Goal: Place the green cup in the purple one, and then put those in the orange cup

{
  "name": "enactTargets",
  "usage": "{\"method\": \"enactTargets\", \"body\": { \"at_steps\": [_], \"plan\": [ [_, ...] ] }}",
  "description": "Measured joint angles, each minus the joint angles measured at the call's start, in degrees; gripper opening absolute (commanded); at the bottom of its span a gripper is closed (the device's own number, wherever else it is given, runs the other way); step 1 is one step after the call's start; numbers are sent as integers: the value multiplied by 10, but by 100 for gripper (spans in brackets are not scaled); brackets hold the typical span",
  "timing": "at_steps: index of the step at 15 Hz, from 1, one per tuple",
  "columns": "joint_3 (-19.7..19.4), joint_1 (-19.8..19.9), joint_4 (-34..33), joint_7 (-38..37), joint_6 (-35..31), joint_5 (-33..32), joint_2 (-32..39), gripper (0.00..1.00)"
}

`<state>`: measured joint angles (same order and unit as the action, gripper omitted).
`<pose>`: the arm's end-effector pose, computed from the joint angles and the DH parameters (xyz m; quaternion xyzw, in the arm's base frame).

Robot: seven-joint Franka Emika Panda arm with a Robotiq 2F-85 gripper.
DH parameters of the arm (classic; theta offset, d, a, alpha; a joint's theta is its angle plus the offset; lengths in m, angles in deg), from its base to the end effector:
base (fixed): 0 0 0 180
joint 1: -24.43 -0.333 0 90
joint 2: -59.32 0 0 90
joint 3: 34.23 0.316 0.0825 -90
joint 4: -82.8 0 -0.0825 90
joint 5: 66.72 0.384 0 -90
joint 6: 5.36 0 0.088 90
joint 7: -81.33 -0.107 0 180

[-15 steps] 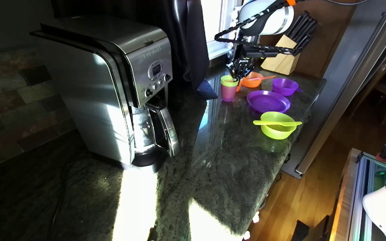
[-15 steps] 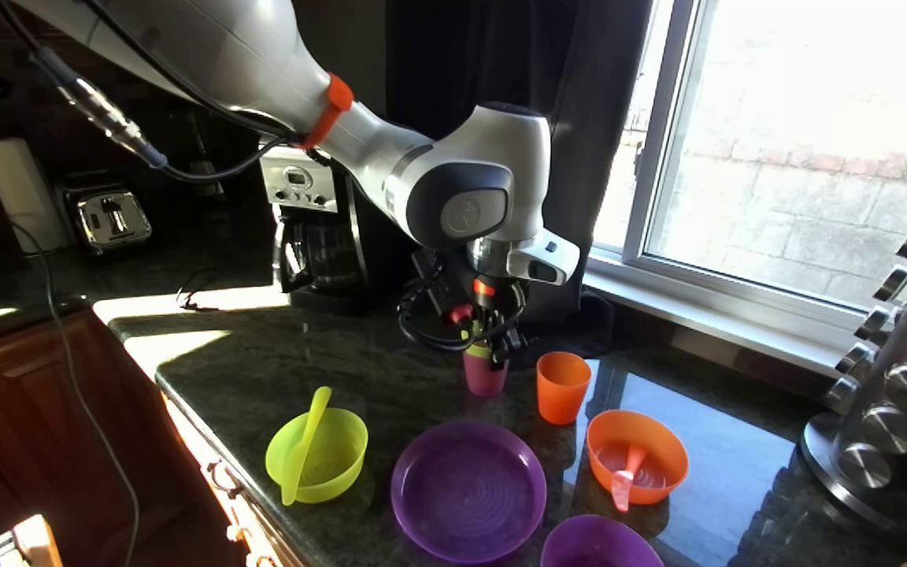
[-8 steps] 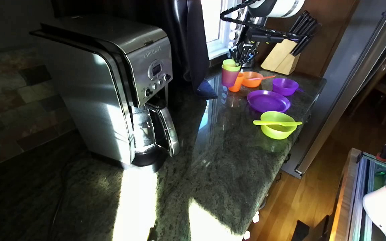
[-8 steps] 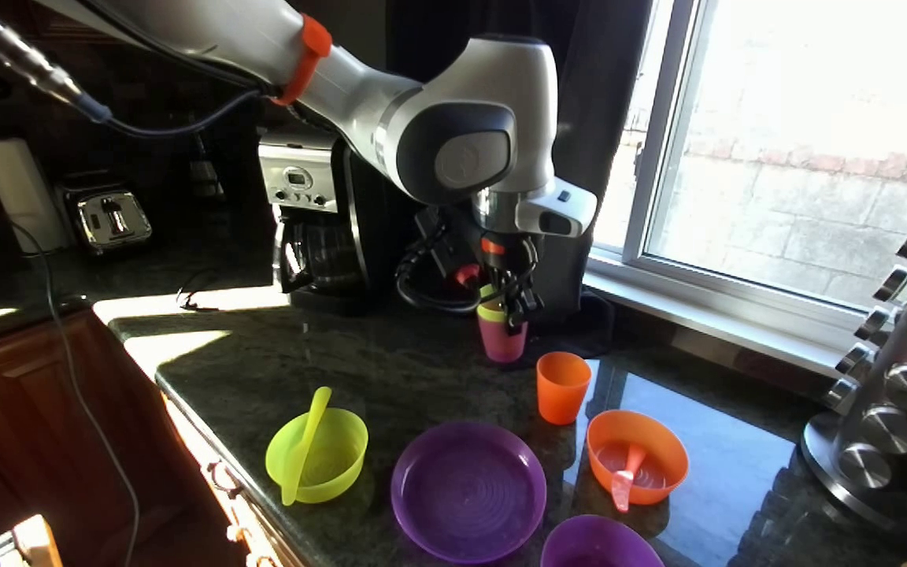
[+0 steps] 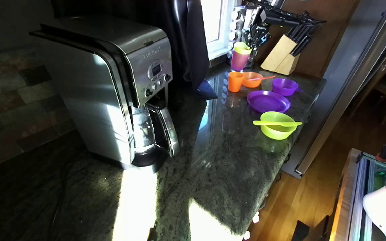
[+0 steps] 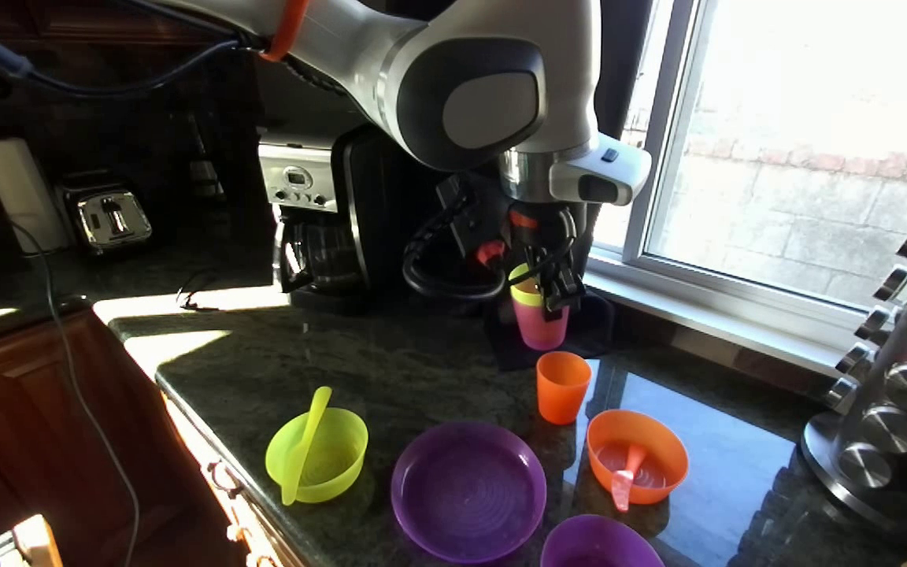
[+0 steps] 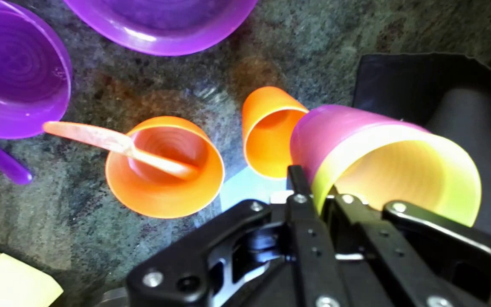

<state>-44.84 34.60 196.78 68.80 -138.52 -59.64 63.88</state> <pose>0.5589 -0.2075 0.4500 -0.9387 0.3173 -0.1307 0.0336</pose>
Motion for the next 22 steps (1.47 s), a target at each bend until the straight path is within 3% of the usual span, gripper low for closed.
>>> {"method": "enactTargets", "body": {
  "at_steps": [22],
  "plan": [
    [-5, 26, -47, 0, -4, 57, 87, 2]
  ]
}}
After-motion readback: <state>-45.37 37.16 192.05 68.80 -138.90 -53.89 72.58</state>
